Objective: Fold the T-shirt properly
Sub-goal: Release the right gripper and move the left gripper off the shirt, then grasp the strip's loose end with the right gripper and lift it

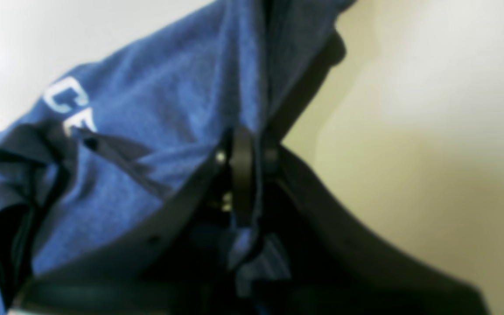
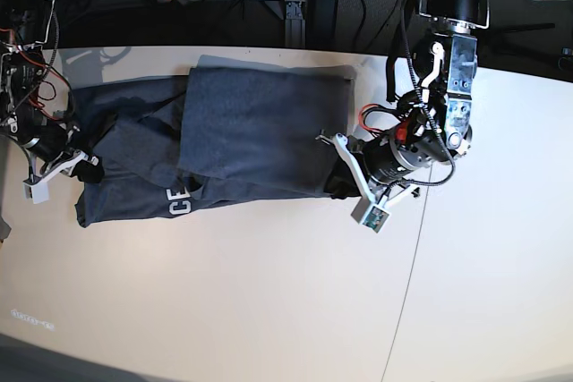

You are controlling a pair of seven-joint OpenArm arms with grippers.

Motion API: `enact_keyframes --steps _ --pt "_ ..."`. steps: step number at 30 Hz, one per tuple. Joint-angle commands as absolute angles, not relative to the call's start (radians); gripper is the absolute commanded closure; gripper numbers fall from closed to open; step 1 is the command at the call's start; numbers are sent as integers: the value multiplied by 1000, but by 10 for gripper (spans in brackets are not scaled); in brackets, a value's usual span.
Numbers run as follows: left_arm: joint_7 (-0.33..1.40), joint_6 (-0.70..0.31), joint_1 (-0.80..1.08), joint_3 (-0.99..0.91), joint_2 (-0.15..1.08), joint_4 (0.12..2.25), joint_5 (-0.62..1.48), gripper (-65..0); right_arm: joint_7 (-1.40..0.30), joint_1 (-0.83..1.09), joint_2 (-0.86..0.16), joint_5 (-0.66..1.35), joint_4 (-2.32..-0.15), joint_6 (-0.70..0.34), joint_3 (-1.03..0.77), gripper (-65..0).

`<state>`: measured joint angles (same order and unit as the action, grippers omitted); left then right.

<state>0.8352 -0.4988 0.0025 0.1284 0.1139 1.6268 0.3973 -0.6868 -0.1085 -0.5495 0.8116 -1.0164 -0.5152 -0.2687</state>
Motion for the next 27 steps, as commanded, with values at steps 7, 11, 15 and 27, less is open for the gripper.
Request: enact_keyframes --steps 7,11,15,27 --pt "871 -555 -16 46 120 1642 454 -121 -692 -121 -663 794 -1019 -574 -310 0" --pt "909 -556 -9 10 121 1642 468 -121 -693 -122 -669 897 -1022 -576 -310 0" --pt "910 -562 6 6 159 1642 467 -121 -730 -124 -644 937 -1075 -578 -310 0" --pt "905 -562 103 6 208 1642 441 -121 -808 -101 -509 886 -1538 -580 -302 0"
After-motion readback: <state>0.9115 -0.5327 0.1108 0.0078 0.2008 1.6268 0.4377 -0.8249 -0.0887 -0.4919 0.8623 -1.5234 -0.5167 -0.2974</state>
